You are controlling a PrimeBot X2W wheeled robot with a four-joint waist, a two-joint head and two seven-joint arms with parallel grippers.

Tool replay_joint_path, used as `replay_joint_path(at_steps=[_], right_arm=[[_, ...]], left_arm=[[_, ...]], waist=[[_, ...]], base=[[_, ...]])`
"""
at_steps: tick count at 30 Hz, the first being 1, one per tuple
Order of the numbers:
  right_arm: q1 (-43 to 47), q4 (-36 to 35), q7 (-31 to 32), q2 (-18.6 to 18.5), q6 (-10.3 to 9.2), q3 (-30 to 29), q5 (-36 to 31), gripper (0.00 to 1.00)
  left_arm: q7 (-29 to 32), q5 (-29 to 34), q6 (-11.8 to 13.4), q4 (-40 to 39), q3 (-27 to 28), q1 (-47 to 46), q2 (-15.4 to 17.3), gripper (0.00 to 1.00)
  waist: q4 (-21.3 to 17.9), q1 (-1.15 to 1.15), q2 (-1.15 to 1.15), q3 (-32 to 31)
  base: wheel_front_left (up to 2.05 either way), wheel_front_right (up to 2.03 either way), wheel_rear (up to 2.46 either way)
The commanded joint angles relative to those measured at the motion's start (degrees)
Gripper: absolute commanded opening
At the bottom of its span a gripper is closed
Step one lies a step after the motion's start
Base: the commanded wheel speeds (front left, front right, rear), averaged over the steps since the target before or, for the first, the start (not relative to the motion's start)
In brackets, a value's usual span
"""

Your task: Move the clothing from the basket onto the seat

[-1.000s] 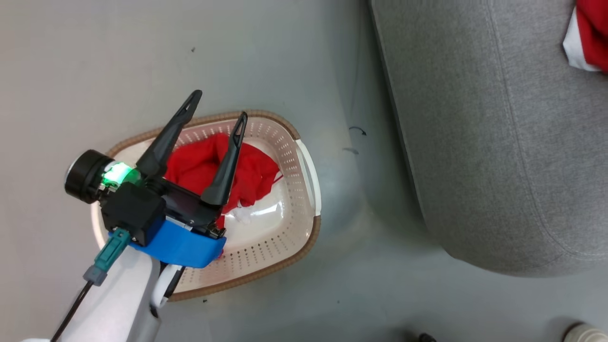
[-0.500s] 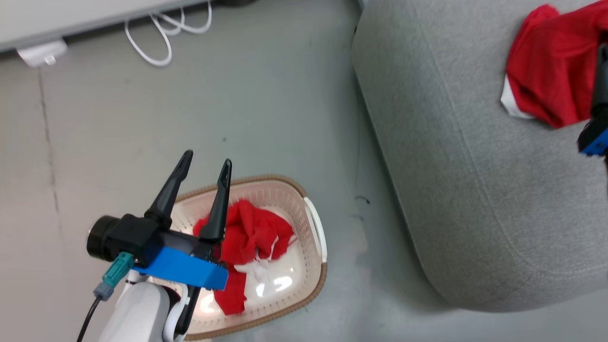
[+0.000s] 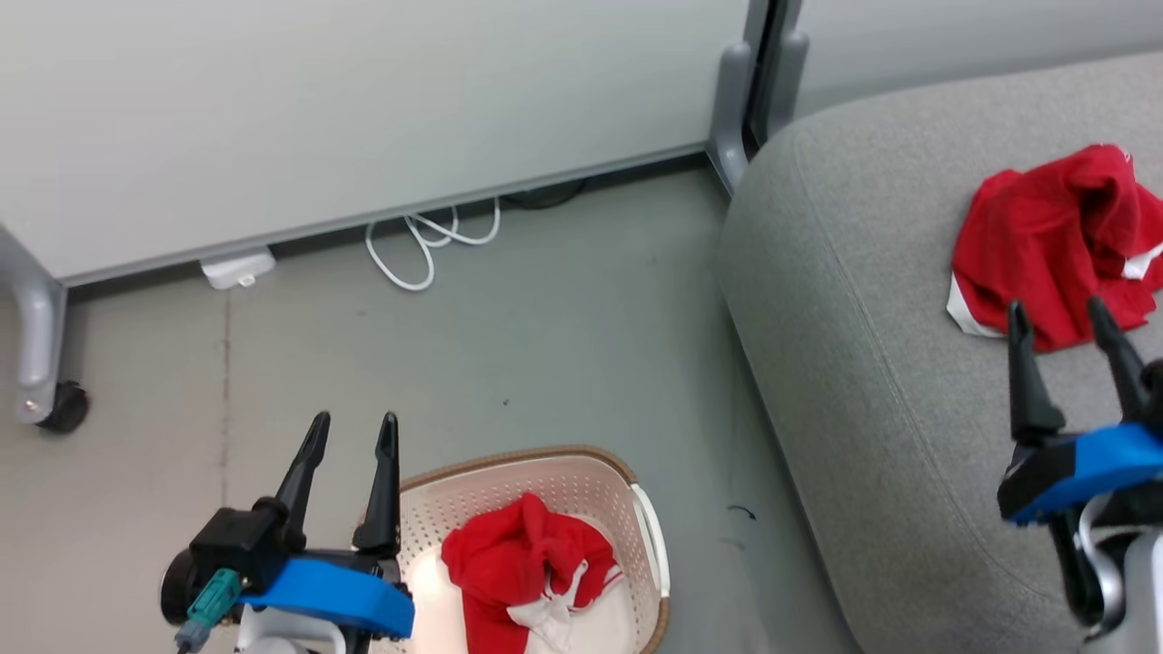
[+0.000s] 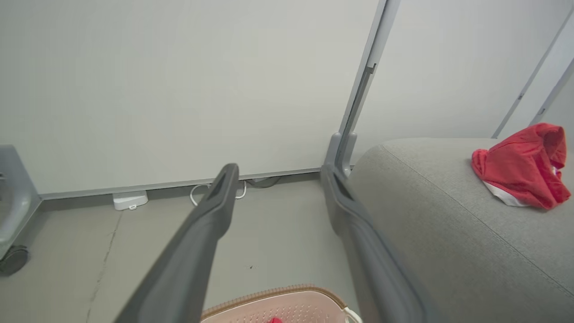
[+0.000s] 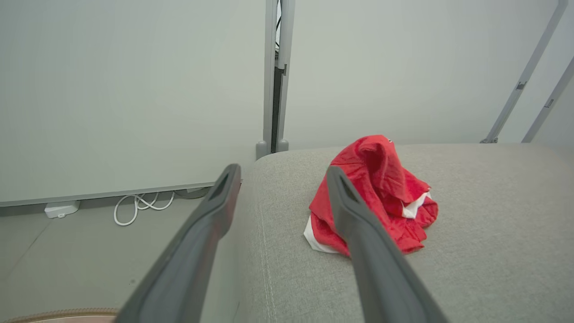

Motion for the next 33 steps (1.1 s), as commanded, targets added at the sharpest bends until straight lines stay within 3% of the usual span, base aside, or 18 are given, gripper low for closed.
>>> replay_joint_path(at_steps=[1,11,33], right_arm=[[3.0,-2.2,-0.3,1.1,0.01,0.4,-0.6,1.0],[14.7,-9.3,-2.5,4.3,0.01,5.4,-1.4,1.0],[18.4,-6.1,-3.1,4.8,0.02,10.1,0.8,1.0]], left_arm=[[-0.3,0.2,0.1,0.6,0.9,0.8,-0.4,1.0],[-0.3,1.1,0.1,3.3,5.1,3.3,-1.4,1.0],[-0.3,2.5,-0.8,5.8,7.5,4.1,-1.6,1.0]], waist=[[1.9,0.02,0.0,-2.3],[6.5,0.02,0.0,-6.4],[8.9,0.02,0.0,-8.0]], base=[[0.0,0.0,0.0],[0.0,0.0,0.0],[0.0,0.0,0.0]])
